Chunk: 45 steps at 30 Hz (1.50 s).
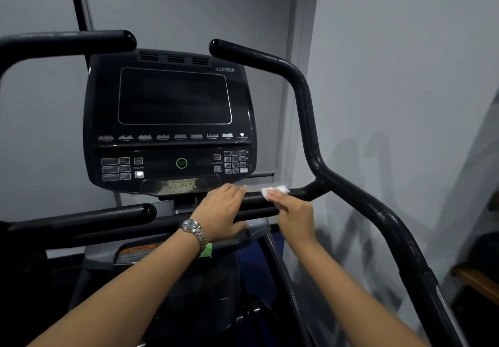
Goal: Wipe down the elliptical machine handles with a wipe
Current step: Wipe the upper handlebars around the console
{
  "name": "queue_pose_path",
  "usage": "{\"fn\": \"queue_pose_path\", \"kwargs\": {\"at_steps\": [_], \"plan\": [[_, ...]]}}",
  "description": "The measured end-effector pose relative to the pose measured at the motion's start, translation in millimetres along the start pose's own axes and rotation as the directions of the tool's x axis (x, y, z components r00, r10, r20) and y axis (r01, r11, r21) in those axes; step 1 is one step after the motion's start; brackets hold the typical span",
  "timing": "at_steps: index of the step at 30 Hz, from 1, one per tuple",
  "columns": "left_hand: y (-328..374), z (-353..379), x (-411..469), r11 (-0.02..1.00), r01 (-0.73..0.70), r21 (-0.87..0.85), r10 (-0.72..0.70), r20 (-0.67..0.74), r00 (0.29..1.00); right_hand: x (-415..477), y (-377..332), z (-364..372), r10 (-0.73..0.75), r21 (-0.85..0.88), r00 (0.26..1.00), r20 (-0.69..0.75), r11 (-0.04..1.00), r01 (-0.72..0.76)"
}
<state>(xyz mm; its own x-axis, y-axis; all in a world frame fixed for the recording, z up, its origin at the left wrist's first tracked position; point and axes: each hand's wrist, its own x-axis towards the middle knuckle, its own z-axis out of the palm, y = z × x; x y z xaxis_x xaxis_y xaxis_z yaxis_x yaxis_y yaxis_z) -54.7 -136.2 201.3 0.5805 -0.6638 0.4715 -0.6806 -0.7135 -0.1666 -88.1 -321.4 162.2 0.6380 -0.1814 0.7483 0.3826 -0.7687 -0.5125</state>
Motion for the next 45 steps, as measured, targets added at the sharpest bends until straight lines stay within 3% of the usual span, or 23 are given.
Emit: {"fn": "queue_pose_path", "kwargs": {"at_steps": [3,6,8,12,14,18,20,25,29,34,38,45], "plan": [[0.8,0.8,0.3,1.000,0.002,0.002,-0.002,-0.010,1.000,12.2,-10.2,5.0,0.099,-0.025,0.995,-0.021,0.995,-0.100],[0.0,2.0,-0.5,1.000,0.006,-0.020,-0.006,-0.012,1.000,0.6,-33.9,22.5,-0.118,-0.024,0.991,0.067,0.992,0.120],[-0.7,2.6,-1.5,1.000,0.010,-0.029,-0.010,-0.006,1.000,-7.3,-29.0,21.4,-0.187,0.002,0.978,0.088,0.982,0.188],[-0.4,3.0,-2.1,1.000,0.028,-0.005,-0.028,-0.009,1.000,0.2,-9.1,8.5,-0.007,-0.029,0.999,-0.034,1.000,0.006],[-0.8,3.1,-1.0,0.999,0.036,-0.024,-0.036,-0.003,0.999,4.3,-22.8,16.3,0.012,-0.042,0.999,-0.044,0.999,-0.014],[-2.4,4.0,-0.1,0.990,0.062,-0.128,-0.060,0.022,0.998,-11.4,-48.6,33.9,-0.223,-0.008,0.971,0.082,0.974,0.225],[-3.2,3.6,-0.7,0.990,0.061,-0.128,-0.058,0.030,0.998,-13.4,-38.6,25.3,-0.241,0.009,0.966,0.092,0.971,0.241],[1.3,1.3,0.1,0.995,0.080,-0.053,-0.076,0.072,0.995,3.6,-15.4,3.5,0.022,-0.012,1.000,0.009,1.000,-0.022],[2.0,1.2,1.7,0.996,0.087,0.019,-0.088,0.113,0.990,-4.9,-25.7,11.6,-0.122,-0.017,0.987,0.100,0.992,0.124],[5.9,-1.3,6.1,0.989,0.095,0.117,-0.116,0.196,0.974,11.3,-19.6,-0.2,0.029,-0.018,0.995,0.094,0.999,-0.027],[5.5,1.6,7.6,0.983,0.102,0.155,-0.131,0.195,0.972,9.7,-28.4,1.7,-0.044,-0.031,0.987,0.154,0.998,0.049],[3.7,-12.5,9.4,0.986,0.152,-0.072,-0.143,0.111,0.983,37.6,-37.4,1.6,0.212,0.059,0.956,0.201,0.972,-0.228]]}}
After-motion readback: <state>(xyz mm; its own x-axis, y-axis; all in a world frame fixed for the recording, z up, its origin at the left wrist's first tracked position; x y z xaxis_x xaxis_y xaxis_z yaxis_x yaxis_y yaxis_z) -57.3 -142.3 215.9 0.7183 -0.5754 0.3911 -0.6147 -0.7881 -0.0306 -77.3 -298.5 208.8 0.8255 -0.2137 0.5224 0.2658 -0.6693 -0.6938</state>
